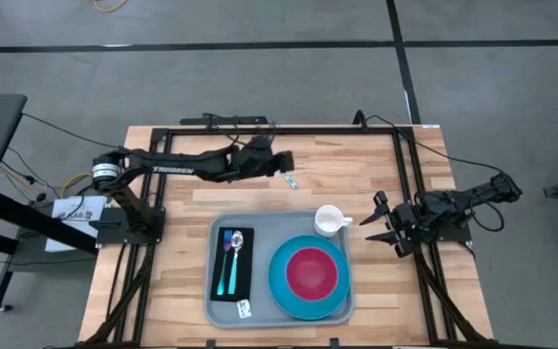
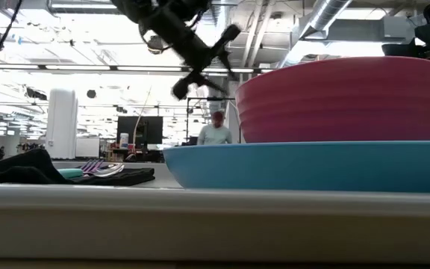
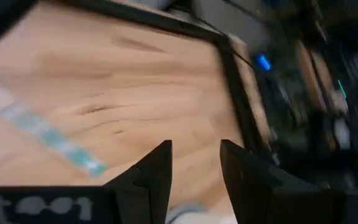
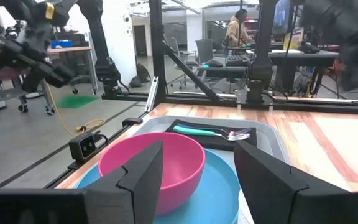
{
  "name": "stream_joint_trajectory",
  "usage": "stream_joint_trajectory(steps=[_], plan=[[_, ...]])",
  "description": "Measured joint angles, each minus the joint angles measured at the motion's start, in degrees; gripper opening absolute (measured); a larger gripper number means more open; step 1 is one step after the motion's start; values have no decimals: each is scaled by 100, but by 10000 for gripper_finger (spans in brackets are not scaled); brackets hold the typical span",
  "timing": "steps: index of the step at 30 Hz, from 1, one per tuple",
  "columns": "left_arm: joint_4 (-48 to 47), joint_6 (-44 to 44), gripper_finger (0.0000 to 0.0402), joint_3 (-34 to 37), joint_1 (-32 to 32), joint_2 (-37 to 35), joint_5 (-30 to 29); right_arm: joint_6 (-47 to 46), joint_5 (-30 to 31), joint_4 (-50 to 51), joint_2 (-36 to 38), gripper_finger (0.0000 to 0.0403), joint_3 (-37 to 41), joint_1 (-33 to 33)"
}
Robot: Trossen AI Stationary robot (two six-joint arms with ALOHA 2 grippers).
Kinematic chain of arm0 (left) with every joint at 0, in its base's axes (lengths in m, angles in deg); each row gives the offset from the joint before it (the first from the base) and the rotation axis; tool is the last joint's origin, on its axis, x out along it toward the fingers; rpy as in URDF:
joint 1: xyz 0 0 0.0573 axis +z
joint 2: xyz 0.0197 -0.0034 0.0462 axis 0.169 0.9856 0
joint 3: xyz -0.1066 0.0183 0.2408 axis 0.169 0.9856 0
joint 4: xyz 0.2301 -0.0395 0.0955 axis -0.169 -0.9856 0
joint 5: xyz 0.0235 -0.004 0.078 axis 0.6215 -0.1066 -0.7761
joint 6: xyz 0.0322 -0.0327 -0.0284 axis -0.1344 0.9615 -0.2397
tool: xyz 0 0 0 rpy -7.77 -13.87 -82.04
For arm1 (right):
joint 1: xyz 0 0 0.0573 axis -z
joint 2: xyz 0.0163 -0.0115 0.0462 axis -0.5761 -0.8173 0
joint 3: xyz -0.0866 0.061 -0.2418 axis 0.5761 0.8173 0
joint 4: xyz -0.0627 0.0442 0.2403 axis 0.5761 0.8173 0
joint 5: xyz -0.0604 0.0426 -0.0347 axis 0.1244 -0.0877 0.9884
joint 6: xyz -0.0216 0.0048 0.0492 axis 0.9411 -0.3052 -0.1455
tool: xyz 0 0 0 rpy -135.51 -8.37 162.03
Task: Set up tray
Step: Put the blue table knife on the black table napkin to the right of the blue spoon
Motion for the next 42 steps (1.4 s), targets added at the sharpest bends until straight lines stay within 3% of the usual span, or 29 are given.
stream_joint_trajectory(steps=[5,10,13,17,21,31,42], plan=[[-1514,-1957,122,-1145,171,563,1176,0,0,0,4,188,0,-2],[-3939,-4415,122,-2740,448,1435,2143,0,0,-1,4,188,0,-1],[-5507,-6063,122,-3816,527,2006,1988,0,0,0,3,188,2,0],[-6904,-8139,122,-4909,522,2550,1050,0,0,-1,3,188,0,-2],[-6999,-9072,122,-5226,522,2768,669,0,0,0,1,188,1,-2],[-6580,-11095,122,-5082,502,2829,676,0,0,0,2,188,1,-1],[-6519,-11931,122,-5072,337,3537,439,0,0,-1,4,188,0,-1]])
